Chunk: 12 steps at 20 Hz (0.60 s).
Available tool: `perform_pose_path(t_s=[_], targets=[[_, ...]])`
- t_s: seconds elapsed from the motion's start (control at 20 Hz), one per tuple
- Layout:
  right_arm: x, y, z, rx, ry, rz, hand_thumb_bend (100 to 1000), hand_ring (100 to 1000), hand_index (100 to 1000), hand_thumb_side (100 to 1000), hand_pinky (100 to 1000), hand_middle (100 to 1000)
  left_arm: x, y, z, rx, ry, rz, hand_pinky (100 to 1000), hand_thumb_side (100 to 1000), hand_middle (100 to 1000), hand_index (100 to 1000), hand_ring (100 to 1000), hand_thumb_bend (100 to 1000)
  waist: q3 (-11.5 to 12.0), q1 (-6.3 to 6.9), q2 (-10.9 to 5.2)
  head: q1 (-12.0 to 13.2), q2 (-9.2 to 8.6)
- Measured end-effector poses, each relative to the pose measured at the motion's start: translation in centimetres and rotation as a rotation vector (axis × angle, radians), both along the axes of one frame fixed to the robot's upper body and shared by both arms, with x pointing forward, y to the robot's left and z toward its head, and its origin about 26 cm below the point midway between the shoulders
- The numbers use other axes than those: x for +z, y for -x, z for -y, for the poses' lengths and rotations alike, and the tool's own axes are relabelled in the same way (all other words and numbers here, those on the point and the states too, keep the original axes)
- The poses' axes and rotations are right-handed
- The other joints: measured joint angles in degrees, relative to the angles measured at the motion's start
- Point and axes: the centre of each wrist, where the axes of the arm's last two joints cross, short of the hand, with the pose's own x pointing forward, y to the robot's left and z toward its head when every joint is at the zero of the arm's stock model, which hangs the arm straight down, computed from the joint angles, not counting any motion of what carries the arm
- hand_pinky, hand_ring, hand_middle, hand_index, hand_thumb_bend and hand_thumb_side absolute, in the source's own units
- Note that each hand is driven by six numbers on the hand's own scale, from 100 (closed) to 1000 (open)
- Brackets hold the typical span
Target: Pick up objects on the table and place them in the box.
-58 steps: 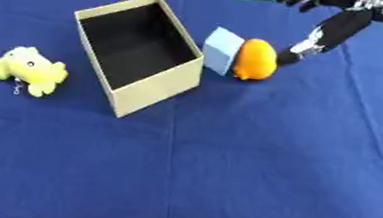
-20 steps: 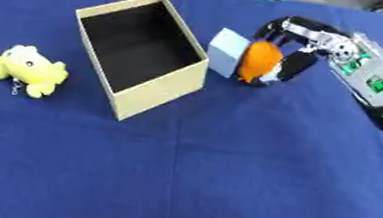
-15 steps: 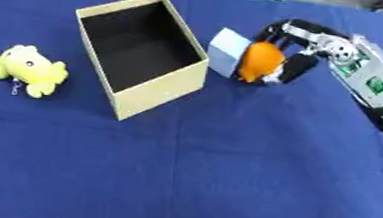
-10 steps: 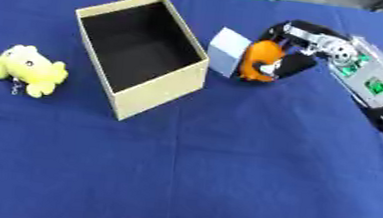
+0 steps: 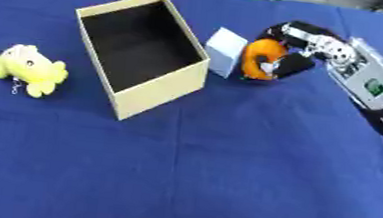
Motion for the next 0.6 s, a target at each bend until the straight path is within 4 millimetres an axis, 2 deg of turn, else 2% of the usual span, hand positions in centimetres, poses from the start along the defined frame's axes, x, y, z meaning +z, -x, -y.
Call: perform_pose_path(t_s=[0.35, 0.6], targets=[[0.5, 0.2, -0.1, 0.003, -0.006, 0.010, 100, 787, 739, 100, 718, 669, 0.0, 0.0, 0.0, -0.001, -0.001, 0.000, 604, 1000, 733, 831, 844, 590, -0.01, -0.09, -0.03, 0.18, 0.00], [2.1, 1.0, -0.1, 0.016, -0.008, 0.057, 100, 785, 731, 100, 717, 658, 0.0, 0.0, 0.0, -0.002, 0.000, 0.000, 604, 1000, 731, 831, 842, 589, -0.22, -0.19, -0.43, 0.07, 0.01]])
